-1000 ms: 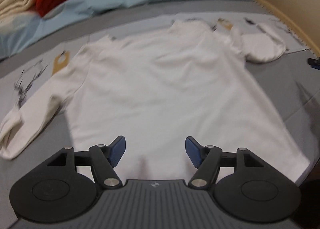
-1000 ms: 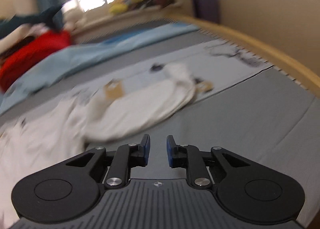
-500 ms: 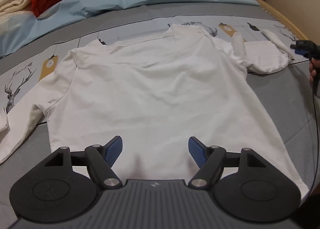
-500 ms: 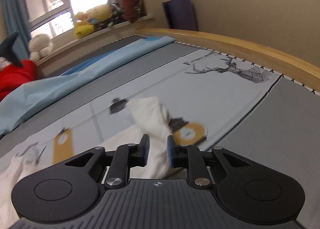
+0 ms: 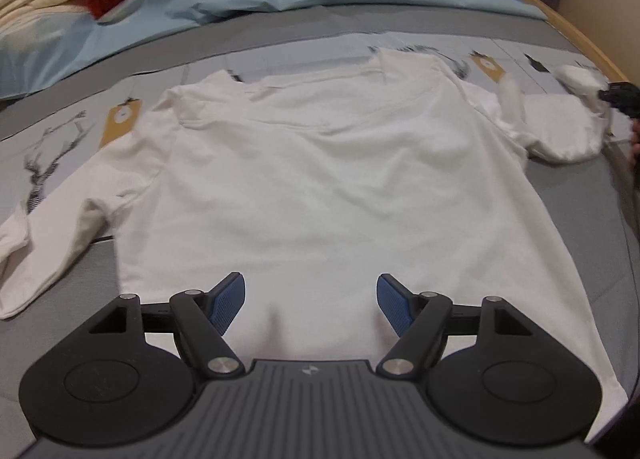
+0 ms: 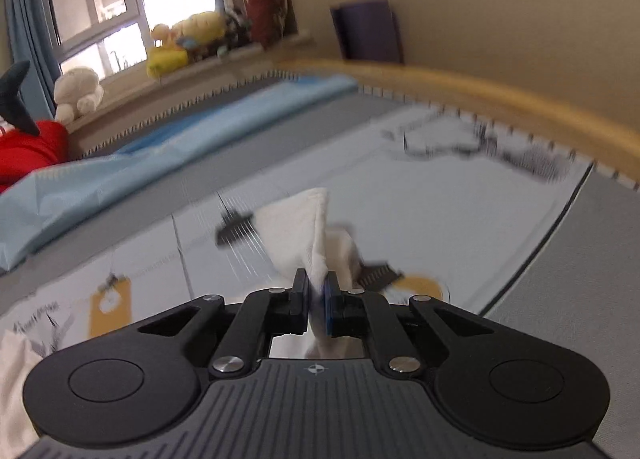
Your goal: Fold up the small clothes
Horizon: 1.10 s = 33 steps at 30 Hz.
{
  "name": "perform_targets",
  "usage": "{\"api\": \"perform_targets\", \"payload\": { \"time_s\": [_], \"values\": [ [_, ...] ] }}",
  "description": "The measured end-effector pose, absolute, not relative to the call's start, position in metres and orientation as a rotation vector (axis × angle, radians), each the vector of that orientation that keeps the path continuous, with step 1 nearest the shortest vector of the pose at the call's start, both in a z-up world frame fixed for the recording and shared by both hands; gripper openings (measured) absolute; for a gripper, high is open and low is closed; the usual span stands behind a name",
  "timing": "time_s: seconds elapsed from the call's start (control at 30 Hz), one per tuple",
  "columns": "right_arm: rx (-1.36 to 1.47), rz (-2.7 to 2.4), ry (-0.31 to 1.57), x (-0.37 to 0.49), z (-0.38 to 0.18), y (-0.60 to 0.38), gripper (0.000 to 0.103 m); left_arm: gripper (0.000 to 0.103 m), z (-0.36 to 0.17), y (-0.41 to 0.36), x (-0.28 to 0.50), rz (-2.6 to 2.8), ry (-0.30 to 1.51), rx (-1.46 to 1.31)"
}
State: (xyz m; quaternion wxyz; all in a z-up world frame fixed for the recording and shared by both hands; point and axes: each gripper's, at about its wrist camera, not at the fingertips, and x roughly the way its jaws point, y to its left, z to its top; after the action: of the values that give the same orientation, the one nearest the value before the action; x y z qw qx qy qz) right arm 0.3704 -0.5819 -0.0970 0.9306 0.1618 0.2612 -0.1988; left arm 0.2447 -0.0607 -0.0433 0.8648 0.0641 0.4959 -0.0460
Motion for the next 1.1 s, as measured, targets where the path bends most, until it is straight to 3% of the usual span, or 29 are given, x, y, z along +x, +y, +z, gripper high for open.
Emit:
{"api": "perform_targets", "payload": {
  "time_s": [0.13, 0.37, 0.43, 0.5, 0.53, 0.67, 0.73, 0.8, 0.87, 1.0, 1.1],
  "values": [
    [0.232, -0.277, 0.456, 0.369, -0.048, -0.505, 0.007, 0.078, -0.034, -0.036, 0.249, -0.010, 1.035, 0.077],
    [0.123, 0.291, 0.334, 0.340, 0.024, -0.271, 0.008, 0.078, -0.026, 0.019, 0.247, 0.126, 1.045, -0.039],
    [0.161, 0.493, 0.440, 0.334, 0.017, -0.218, 0.011, 0.078, -0.025, 0.039, 0.248, 0.154, 1.062, -0.111],
    [0.192, 0.609, 0.654, 0.332, -0.008, -0.177, 0.023, 0.077, -0.025, 0.060, 0.249, 0.184, 1.075, -0.179],
    [0.186, 0.595, 0.723, 0.326, -0.019, -0.164, 0.023, 0.077, -0.024, 0.070, 0.250, 0.200, 1.081, -0.213],
    [0.188, 0.505, 0.865, 0.300, -0.026, -0.160, 0.025, 0.073, -0.022, 0.102, 0.252, 0.244, 1.086, -0.315],
    [0.214, 0.420, 0.900, 0.294, -0.023, -0.175, 0.027, 0.060, -0.020, 0.112, 0.256, 0.230, 1.072, -0.359],
    [0.258, 0.321, 0.914, 0.291, -0.021, -0.196, 0.029, 0.036, -0.021, 0.119, 0.262, 0.208, 1.060, -0.390],
    [0.316, 0.228, 0.895, 0.289, -0.030, -0.221, 0.029, 0.027, -0.025, 0.130, 0.268, 0.204, 1.040, -0.433],
    [0.413, 0.008, 0.945, 0.284, -0.075, -0.269, 0.031, 0.026, -0.042, 0.152, 0.279, 0.282, 1.047, -0.507],
    [0.638, -0.079, 0.994, 0.292, -0.102, -0.302, 0.031, 0.026, -0.049, 0.164, 0.289, 0.309, 1.047, -0.571]
  ]
}}
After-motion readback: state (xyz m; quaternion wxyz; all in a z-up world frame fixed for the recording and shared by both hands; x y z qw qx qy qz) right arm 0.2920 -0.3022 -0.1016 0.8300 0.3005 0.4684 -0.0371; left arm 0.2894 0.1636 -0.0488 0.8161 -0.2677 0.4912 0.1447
